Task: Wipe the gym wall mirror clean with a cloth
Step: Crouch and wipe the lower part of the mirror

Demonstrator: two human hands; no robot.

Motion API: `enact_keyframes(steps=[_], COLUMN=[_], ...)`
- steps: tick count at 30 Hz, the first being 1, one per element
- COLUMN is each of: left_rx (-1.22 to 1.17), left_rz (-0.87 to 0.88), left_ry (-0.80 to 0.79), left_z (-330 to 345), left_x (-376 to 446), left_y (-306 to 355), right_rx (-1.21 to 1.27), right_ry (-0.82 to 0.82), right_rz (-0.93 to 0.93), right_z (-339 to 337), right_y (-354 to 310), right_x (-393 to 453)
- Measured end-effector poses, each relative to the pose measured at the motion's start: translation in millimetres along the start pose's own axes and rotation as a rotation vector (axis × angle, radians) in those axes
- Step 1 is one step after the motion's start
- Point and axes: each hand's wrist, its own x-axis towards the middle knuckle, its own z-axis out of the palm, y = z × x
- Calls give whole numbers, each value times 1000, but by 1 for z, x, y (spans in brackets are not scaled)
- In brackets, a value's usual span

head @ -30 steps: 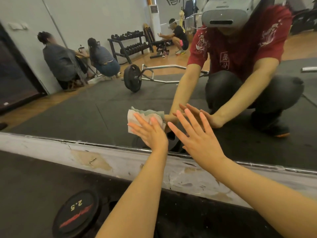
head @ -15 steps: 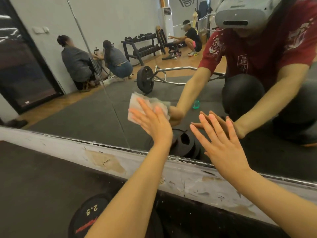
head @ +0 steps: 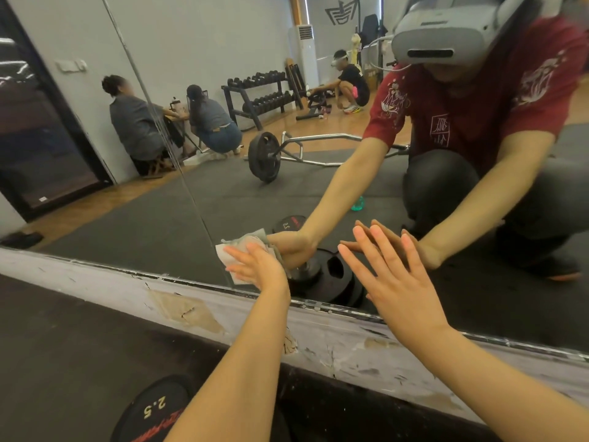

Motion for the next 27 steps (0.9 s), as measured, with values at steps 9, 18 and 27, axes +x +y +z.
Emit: enact_keyframes(steps=[9, 18, 27], left_rx=[321, 89, 29], left_rz=[932, 471, 153], left_ry=[-146, 65, 48], left_z=[27, 15, -3], left_x=[-39, 6, 24], left_y=[61, 50, -24], right_rx=[10, -48, -70], right_ry=[26, -29, 19], right_rz=[-3, -12, -19], right_z=[2, 0, 5], right_y=[1, 3, 2], right_x=[0, 0, -2])
